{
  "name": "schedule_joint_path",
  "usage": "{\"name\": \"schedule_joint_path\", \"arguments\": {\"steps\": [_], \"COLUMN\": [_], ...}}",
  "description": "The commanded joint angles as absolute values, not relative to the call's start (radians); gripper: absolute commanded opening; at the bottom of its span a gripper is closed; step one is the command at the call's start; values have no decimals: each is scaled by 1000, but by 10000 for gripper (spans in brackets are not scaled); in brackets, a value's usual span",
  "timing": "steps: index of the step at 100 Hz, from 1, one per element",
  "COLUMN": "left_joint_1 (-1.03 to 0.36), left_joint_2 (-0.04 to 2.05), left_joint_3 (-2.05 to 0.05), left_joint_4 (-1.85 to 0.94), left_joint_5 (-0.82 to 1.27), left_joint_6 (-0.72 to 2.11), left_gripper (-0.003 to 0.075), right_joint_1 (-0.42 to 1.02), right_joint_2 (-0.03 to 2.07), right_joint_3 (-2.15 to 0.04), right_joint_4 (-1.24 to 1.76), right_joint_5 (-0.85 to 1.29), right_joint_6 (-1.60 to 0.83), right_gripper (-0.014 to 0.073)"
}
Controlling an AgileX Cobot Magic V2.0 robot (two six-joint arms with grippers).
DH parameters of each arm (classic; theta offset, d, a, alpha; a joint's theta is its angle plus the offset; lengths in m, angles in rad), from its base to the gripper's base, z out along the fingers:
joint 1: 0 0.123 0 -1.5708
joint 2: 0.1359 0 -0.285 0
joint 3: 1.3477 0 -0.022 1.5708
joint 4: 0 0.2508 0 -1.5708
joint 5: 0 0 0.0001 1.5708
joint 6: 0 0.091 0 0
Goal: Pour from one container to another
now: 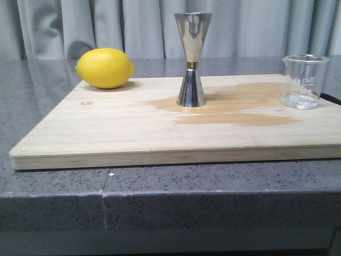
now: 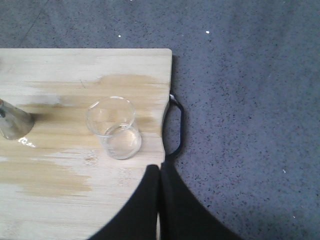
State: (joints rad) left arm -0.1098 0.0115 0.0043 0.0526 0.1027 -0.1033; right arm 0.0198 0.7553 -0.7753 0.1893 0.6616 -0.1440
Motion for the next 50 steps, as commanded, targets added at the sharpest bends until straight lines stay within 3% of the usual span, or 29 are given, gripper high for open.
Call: {"name": "schedule_joint_path", "arguments": {"steps": [1,50], "left_joint_1": [-106,-108], "left_joint_2": [-34,-29], "left_joint_3": [41,39], "left_joint_4": [45,45], "left_joint_5": [-54,-39], "left_joint_6": [-112,-112], "left_gripper": [-19,-19], "right_joint_1": [20,20], "right_joint_2": [750,750], "right_joint_3": [-803,-803], "right_joint_4": [194,194], "right_joint_5": [588,595], "right_joint_6": [-145,-145], "right_gripper": [-75,-75]}}
